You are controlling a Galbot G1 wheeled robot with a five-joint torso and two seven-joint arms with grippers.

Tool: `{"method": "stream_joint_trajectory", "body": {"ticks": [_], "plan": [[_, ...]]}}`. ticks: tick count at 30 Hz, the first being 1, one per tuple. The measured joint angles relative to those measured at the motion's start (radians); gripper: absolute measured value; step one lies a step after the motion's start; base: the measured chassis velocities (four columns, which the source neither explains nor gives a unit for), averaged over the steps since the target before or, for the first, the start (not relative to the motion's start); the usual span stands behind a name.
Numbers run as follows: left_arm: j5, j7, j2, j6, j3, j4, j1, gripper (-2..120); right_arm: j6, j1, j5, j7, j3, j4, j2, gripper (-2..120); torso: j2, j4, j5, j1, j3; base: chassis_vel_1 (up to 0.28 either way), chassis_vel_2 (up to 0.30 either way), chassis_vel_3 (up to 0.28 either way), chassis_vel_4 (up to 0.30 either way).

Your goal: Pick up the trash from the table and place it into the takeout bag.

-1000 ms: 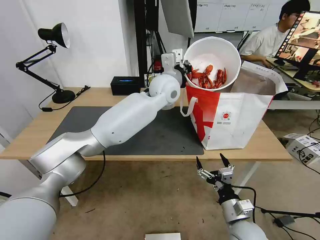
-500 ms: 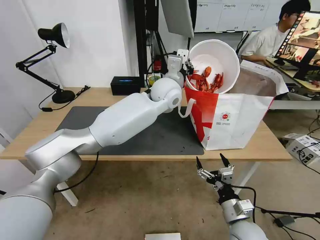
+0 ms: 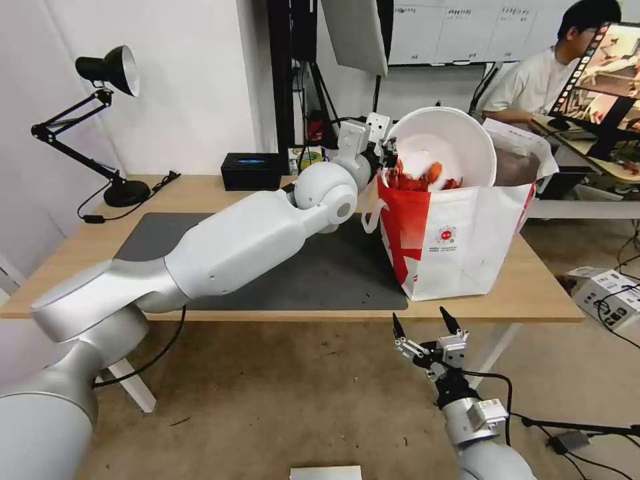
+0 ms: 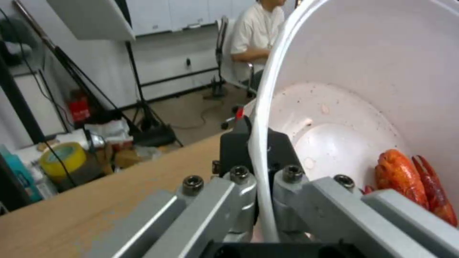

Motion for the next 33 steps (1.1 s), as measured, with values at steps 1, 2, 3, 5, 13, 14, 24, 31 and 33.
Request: {"method": "stream_joint_trajectory", "body": {"ticks": [1, 2, 3, 5, 13, 14, 24, 31, 33], "plan": [[-0.012, 0.005, 0.005, 0.013, -0.002, -0.003, 0.0, 0, 0.0, 0.0, 0.0, 0.0, 0.0, 0.0, 0.0, 100, 0.0, -0.0001, 0.0, 0.0, 0.0, 0.0, 0.0, 0.0, 0.0], [-0.031, 0.012, 0.012, 0.035, -0.006, -0.012, 0.0, 1, 0.0, 0.0, 0.0, 0.0, 0.0, 0.0, 0.0, 100, 0.0, 0.0, 0.0, 0.0, 0.0, 0.0, 0.0, 0.0, 0.0], [-0.031, 0.012, 0.012, 0.035, -0.006, -0.012, 0.0, 1, 0.0, 0.0, 0.0, 0.0, 0.0, 0.0, 0.0, 100, 0.0, 0.0, 0.0, 0.0, 0.0, 0.0, 0.0, 0.0, 0.0], [-0.05, 0.021, 0.024, 0.062, -0.012, -0.026, 0.002, 11, 0.0, 0.0, 0.0, 0.0, 0.0, 0.0, 0.0, 100, 0.0, 0.0, 0.0, 0.0, 0.0, 0.0, 0.0, 0.0, 0.0], [-0.07, 0.05, 0.069, 0.12, -0.025, -0.057, 0.009, 40, 0.0, 0.0, 0.0, 0.0, 0.0, 0.0, 0.0, 100, 0.0, 0.0, 0.0, 0.0, 0.0, 0.0, 0.0, 0.0, 0.0], [-0.07, 0.05, 0.069, 0.12, -0.025, -0.057, 0.009, 40, 0.0, 0.0, 0.0, 0.0, 0.0, 0.0, 0.0, 100, 0.0, 0.0, 0.0, 0.0, 0.0, 0.0, 0.0, 0.0, 0.0], [-0.073, 0.091, 0.141, 0.057, -0.065, -0.096, 0.073, 77, 0.0, 0.0, 0.0, 0.0, 0.0, 0.0, 0.0, 100, 0.0, 0.0001, -0.0001, 0.0, 0.0, 0.0, 0.0, 0.0, 0.0], [-0.074, 0.133, 0.234, -0.035, -0.16, -0.152, 0.153, 102, 0.0, 0.0, 0.0, 0.0, 0.0, 0.0, 0.0, 100, 0.0, -0.0003, 0.0, 0.0, 0.0, 0.0, 0.0, 0.0, 0.0], [-0.074, 0.165, 0.298, -0.064, -0.209, -0.181, 0.2, 108, 0.0, 0.0, 0.0, 0.0, 0.0, 0.0, 0.0, 100, 0.0, 0.0, -0.0001, 0.0, 0.0, 0.0, 0.0, 0.0, 0.0]]}}
